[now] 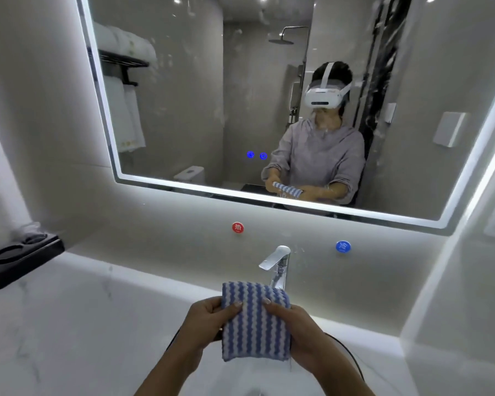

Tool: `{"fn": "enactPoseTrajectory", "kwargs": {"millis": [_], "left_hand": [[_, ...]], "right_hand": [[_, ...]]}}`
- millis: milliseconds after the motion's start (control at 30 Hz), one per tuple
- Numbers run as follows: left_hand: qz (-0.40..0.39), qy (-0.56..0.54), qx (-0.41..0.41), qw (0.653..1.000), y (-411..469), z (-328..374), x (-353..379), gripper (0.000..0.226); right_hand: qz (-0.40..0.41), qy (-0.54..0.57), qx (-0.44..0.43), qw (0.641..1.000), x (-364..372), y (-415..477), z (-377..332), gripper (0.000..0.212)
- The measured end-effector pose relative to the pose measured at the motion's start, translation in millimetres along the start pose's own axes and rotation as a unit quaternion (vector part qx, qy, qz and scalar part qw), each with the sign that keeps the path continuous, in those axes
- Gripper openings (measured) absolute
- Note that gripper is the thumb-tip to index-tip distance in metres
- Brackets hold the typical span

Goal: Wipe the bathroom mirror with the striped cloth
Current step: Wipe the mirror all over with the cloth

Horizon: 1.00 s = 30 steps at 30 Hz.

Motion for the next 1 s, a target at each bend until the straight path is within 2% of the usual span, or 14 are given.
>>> {"fn": "enactPoseTrajectory", "kwargs": {"millis": [167, 267, 633, 1000], "left_hand": [[-0.025, 0.006, 0.025, 0.999, 25.7, 13.5, -33.9, 0.024], [-0.048, 0.013, 0.042, 0.998, 42.5, 24.5, -61.0, 0.022], [-0.106, 0.042, 0.064, 0.991, 97.6, 55.5, -180.4, 0.023], [-0.115, 0.031, 0.092, 0.989, 117.3, 83.6, -226.7, 0.025]], "right_hand": [[0.042, -0.026, -0.039, 0.998, 33.8, 15.0, 1.1, 0.058], [0.058, -0.018, -0.055, 0.997, 64.4, 22.2, 5.8, 0.051], [0.143, 0.011, -0.078, 0.987, 191.1, 43.1, 43.1, 0.057], [0.153, 0.012, -0.104, 0.983, 246.5, 43.3, 33.1, 0.04]]}}
Point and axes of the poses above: each hand's wrist, its own y-axis towards the middle knuckle, its own x-axis out of the palm, z = x × y, the point moved 8 cm from there along y, towards the middle knuckle, and after that the axes turned 13 degrees about z, right-handed, at the moved point
